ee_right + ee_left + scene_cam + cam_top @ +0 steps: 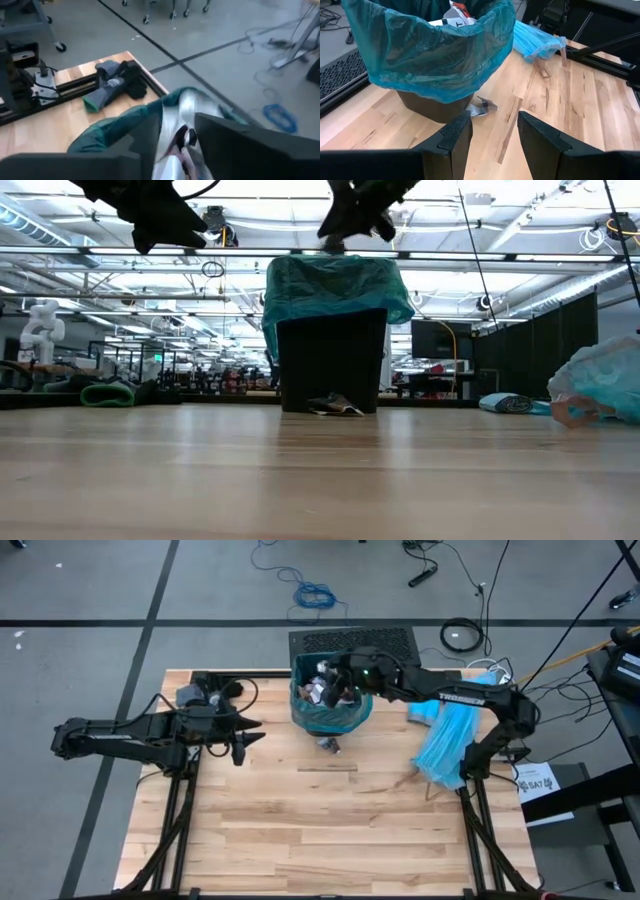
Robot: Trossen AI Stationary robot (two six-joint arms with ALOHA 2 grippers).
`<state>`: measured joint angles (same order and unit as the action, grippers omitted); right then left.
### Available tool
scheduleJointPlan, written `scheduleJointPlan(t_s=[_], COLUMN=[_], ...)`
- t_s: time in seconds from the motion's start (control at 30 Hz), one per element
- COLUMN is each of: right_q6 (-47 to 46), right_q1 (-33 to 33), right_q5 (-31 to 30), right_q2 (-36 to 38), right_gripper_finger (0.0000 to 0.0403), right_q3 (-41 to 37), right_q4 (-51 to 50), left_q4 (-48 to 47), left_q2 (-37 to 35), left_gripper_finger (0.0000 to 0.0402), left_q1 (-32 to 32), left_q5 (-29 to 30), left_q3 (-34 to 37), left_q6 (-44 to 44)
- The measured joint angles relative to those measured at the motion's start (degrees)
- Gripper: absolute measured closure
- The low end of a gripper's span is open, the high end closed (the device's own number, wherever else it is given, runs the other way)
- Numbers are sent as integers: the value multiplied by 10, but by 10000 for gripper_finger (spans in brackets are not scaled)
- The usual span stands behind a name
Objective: Place trash/remove bag and relplace
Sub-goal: Put the white paper into the trash bin
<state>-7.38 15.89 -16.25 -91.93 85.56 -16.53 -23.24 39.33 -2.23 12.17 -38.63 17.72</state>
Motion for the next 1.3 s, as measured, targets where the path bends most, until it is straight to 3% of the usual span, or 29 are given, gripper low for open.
scheduleJointPlan(t_s=[0.3, 0.47, 0.67, 0.83, 0.93, 1.1, 1.3], right_q6=[9, -22, -110, -218, -302, -479, -650], right_q1=[10, 5, -27, -95, -156, -270, -385], right_q5=[15, 15, 32, 18, -33, -132, -194], right_q2=[5, 49, 109, 128, 126, 125, 116], right_gripper_finger=[164, 146, 150, 157, 160, 161, 161], right_q3=[0, 0, 0, 0, -9, -67, -175], right_q4=[-5, -51, -186, -322, -371, -351, -212], left_q4=[-1, -1, -2, -2, -3, -3, -25], left_q2=[0, 0, 0, 0, 0, 0, 0], left_gripper_finger=[240, 240, 240, 240, 240, 240, 240], left_q1=[0, 0, 0, 0, 0, 0, -7], left_q5=[-1, -1, -1, -1, -1, 17, 22], left_q3=[0, 0, 0, 0, 0, 0, 0], left_q6=[15, 14, 10, 8, -22, -63, -65])
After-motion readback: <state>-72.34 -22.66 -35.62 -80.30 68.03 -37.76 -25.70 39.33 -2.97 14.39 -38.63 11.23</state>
